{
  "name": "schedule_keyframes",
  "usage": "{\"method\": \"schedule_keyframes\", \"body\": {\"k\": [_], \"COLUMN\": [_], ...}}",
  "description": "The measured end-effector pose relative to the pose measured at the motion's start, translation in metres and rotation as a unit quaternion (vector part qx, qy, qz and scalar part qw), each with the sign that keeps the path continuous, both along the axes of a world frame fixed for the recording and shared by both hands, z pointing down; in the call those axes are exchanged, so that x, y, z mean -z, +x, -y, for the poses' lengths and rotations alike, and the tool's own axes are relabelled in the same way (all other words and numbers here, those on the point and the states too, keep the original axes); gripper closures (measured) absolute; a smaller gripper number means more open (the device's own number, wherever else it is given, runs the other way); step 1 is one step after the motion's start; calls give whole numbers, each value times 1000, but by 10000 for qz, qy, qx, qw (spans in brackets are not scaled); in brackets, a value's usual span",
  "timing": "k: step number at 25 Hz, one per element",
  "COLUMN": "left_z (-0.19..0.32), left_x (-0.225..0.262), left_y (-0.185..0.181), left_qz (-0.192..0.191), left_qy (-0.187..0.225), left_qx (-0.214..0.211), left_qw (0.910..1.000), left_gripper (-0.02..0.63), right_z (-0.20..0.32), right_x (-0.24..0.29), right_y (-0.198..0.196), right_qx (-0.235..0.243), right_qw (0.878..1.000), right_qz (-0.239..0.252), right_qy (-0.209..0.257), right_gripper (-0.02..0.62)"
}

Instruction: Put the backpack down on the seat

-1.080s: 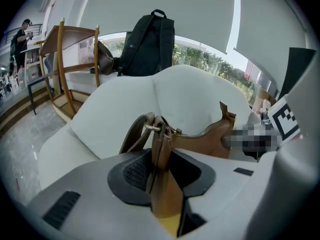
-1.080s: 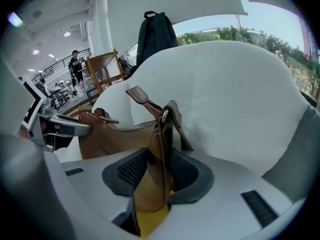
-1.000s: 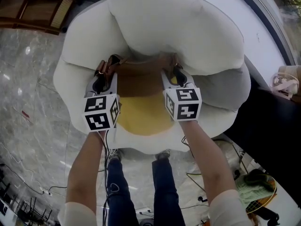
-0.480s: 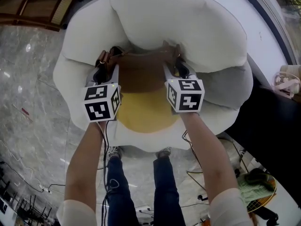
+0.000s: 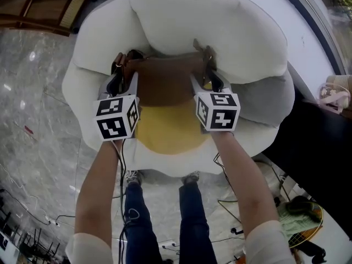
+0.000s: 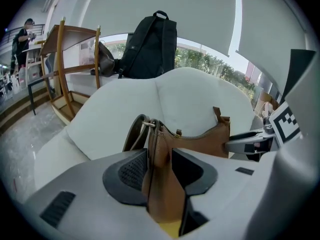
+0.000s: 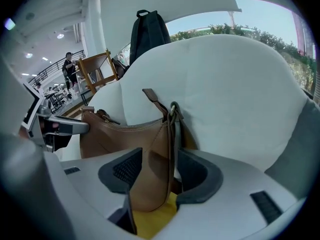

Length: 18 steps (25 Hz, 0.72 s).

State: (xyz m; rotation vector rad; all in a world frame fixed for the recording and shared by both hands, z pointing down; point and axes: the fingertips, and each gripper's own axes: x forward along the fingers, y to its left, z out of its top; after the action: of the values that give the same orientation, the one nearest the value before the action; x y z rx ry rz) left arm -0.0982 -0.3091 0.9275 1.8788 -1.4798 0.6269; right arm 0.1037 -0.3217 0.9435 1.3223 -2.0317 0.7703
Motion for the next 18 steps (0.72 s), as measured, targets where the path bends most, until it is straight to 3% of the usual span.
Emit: {"method": "schedule_keyframes", "body": {"k": [7,8,11,18], "left_z": [-18,-22,-29,-35], "left_x": [12,15,34,95], "left_y": [-9,-10,-10,4], "left_qz": [245,284,339,-2], "left_qy": [33,38,198,620], "left_qx": [101,119,180,-1], "left_qw": [9996,9995,9991,9981], "left_gripper": [459,467,557,574], "right_z": [-16,-17,-19,-32], "right_x": [17,23,46,100], "right_y": [-2,0,2,-2], "right_qx": [44,6,-97,-148], "right_qw": [9995,9992,9980,9967], "right_qz": [-210,-277,-253,163], "right_qy": [212,298,566,782], "right_gripper": [381,394,549,565]}}
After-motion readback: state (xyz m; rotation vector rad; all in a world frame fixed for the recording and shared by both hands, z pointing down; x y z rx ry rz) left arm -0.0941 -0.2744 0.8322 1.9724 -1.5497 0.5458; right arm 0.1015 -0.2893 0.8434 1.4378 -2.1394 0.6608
